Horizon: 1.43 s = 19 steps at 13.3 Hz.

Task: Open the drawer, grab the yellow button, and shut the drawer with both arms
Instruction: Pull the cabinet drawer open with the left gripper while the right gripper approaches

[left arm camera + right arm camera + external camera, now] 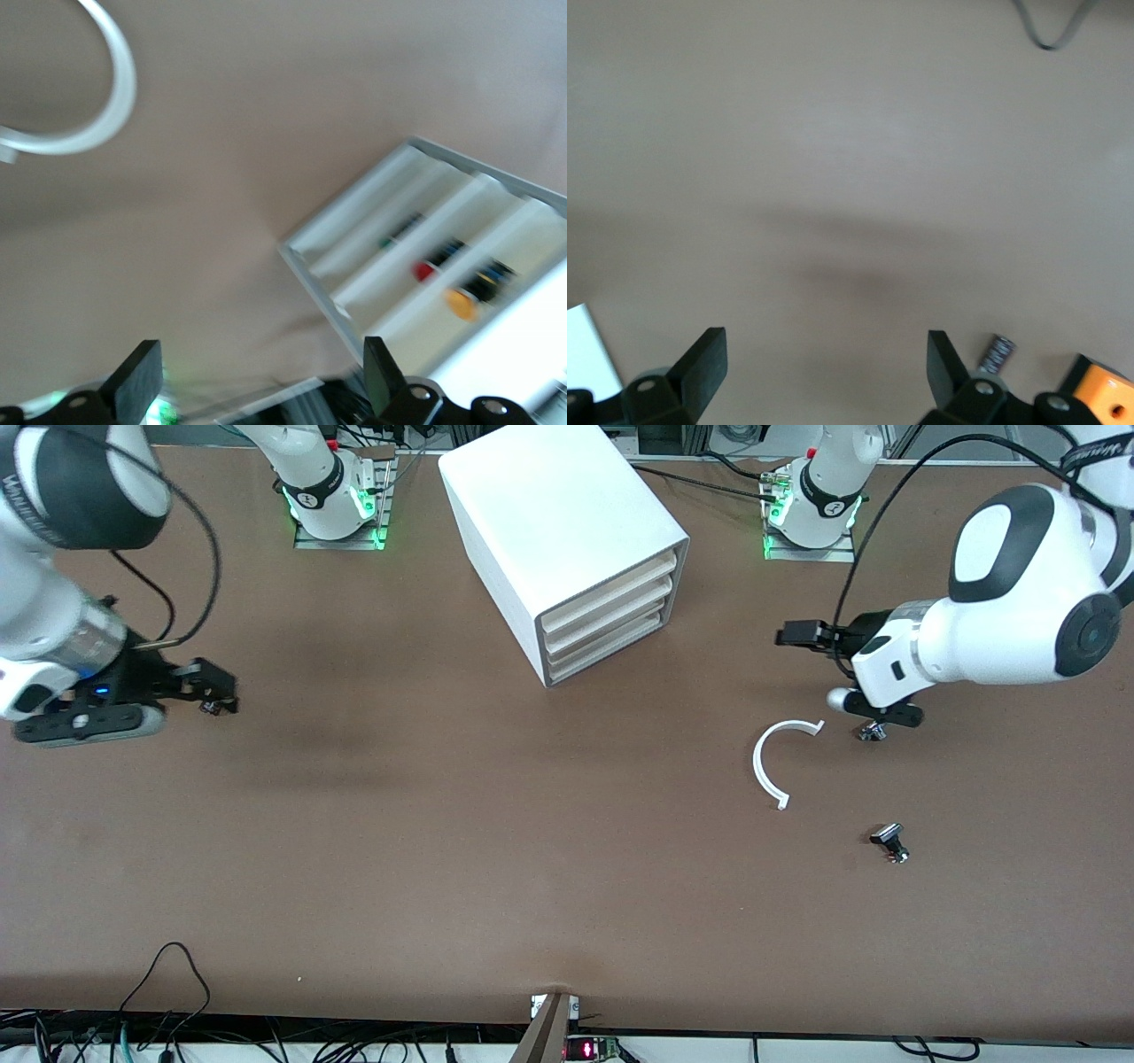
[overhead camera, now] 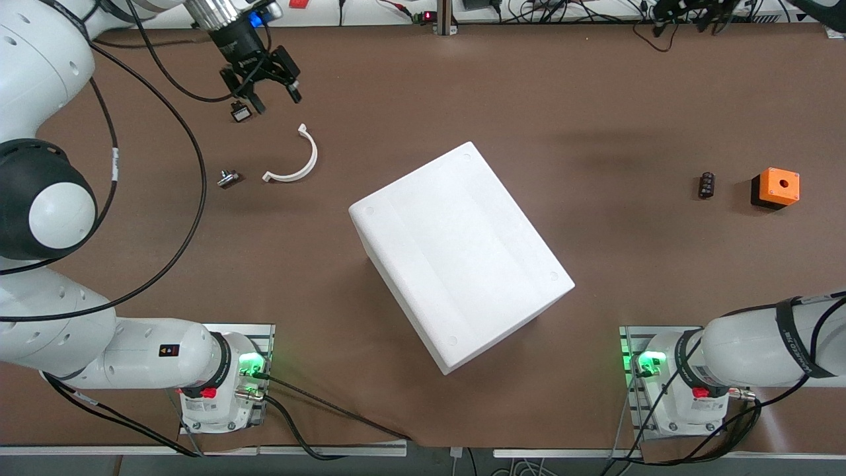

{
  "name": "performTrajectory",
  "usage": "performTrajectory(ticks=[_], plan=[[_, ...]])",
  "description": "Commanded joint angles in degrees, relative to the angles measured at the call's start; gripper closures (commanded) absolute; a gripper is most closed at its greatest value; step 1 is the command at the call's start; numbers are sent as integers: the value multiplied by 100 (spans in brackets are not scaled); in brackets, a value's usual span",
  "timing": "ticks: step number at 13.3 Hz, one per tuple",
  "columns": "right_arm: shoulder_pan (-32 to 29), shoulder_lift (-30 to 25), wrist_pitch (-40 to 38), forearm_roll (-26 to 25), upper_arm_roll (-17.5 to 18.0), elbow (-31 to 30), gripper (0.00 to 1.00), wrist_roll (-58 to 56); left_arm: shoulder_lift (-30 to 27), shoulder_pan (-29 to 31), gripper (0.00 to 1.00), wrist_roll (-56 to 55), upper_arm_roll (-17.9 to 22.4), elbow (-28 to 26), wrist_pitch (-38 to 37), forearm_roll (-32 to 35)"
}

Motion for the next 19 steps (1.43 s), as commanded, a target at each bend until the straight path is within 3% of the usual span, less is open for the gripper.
performTrajectory(ticks=[1, 6, 11, 15, 19], plan=[[-23, -34, -52, 1, 408, 12, 0, 45, 241, 5, 0, 396, -10, -381, -215, -1133], [196, 1, -34, -17, 435, -5, 0, 37, 830, -57, 3, 1663, -387, -1084, -251, -2279], [380, 37, -52, -17, 435, -14, 0, 1, 962, -127, 9, 1857, -791, -1339, 406, -2315], [451, 54, -43, -17, 435, -23, 0, 1, 989, -241, 10, 1883, -1319, -1919, 1427, -2991], [504, 63, -43, -26, 444, -23, 0, 1, 945, -242, 16, 1892, -1469, -2096, 1481, -3001]])
